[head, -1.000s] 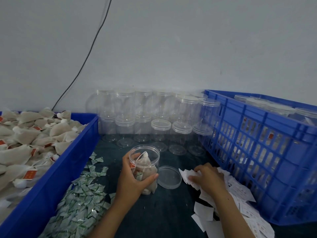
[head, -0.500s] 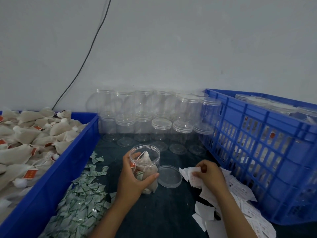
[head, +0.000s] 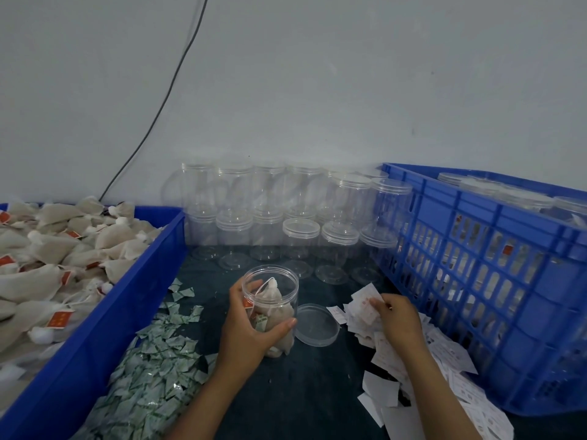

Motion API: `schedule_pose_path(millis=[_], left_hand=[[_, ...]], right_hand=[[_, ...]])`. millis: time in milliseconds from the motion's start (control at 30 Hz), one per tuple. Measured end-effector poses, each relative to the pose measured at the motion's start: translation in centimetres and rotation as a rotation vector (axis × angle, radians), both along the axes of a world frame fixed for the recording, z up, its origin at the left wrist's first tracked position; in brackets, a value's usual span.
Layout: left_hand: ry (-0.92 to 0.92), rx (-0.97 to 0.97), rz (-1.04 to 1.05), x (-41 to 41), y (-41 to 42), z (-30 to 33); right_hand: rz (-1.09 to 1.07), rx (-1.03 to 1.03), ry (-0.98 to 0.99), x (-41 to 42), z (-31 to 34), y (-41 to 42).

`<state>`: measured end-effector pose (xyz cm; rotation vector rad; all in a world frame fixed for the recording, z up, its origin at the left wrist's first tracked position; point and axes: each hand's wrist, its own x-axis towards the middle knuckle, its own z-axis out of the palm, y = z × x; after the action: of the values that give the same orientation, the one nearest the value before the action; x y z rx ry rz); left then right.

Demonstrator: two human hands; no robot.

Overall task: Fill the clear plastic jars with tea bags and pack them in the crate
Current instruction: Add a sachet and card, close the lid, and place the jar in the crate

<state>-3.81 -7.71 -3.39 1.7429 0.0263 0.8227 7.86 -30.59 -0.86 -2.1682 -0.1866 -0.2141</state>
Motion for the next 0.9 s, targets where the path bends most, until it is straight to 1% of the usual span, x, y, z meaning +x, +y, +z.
schedule_pose_path(millis=[100,167,300,533,633,667,733,900], left_hand=[[0.001,0.0,0.002,0.0,0.0,0.1],[0.001,0.006,0.001,0.0,0.0,0.0],[0.004,0.01,-0.002,0.0,0.0,0.1],[0.004,-0.007,-0.003,0.0,0.0,0.0],[0.009,-0.009,-0.002,0.1,0.0,0.0],[0.011,-0.008,0.0,0.1,0.0,0.0],[0.016,-0.007,0.0,0.1,0.0,0.0],[0.033,-0.027,0.004,-0.1,-0.3,0.3]], right_hand=[[0.009,0.1,0.003,-0.5,0.3,0.0],[0.006,0.102,-0.01,-0.7,0.2,-0.1],[-0.006,0.05,0.015,-0.8,0.3,-0.4],[0.037,-0.045,0.2,-0.9,1.2,-0.9],[-0.006,-0.112,0.16,-1.0,2.0,-1.3],[-0.02,-0.09,0.141,-1.1,2.3,-1.4],[-0.023,0.018,0.091,-1.3,2.9,-1.4],[0.104,0.287,-0.101,-2.7,5.3,1.2]])
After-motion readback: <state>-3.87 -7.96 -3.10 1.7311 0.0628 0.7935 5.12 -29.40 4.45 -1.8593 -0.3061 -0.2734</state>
